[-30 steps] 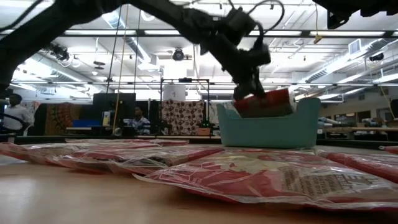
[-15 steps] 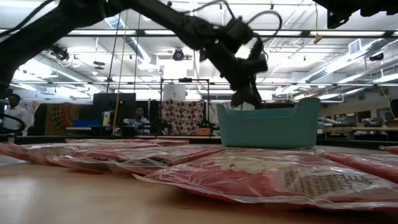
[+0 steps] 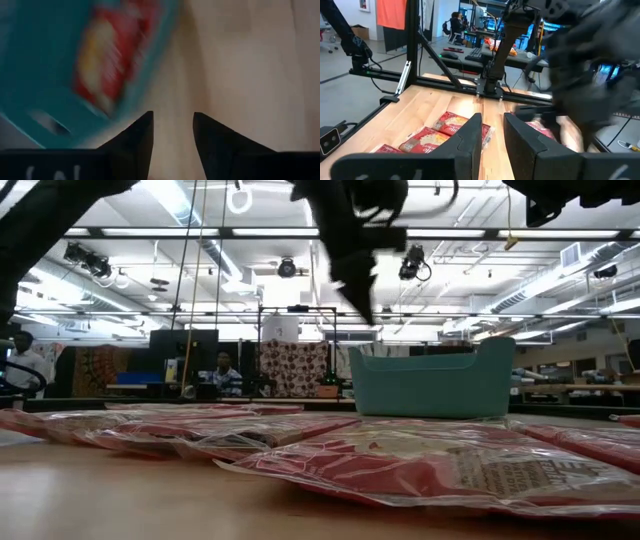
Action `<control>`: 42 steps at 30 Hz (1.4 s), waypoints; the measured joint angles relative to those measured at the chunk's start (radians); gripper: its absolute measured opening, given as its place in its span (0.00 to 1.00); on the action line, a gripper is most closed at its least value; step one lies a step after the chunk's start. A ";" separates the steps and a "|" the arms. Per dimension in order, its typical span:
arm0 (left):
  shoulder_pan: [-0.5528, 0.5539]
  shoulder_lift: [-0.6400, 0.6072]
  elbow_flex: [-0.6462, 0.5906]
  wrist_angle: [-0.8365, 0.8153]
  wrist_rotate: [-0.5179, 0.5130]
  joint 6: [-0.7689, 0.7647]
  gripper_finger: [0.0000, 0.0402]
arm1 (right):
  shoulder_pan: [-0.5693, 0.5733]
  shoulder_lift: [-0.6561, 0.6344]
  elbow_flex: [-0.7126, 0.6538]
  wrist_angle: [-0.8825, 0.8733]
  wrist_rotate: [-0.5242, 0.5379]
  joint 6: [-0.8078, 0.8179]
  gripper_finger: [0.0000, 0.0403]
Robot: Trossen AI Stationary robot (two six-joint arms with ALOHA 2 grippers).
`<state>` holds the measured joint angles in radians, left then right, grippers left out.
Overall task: Sort popcorn bags into baskets
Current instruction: Put the popcorn bag into the bin
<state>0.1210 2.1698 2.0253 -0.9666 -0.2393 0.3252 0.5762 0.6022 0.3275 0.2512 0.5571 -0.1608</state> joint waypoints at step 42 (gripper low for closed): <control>-0.059 -0.103 -0.543 0.151 -0.265 -0.733 0.56 | 0.000 0.028 0.000 0.025 -0.002 0.022 0.21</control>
<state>0.0615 2.0666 1.4818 -0.8153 -0.5040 -0.4080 0.5758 0.6304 0.3275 0.2760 0.5556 -0.1387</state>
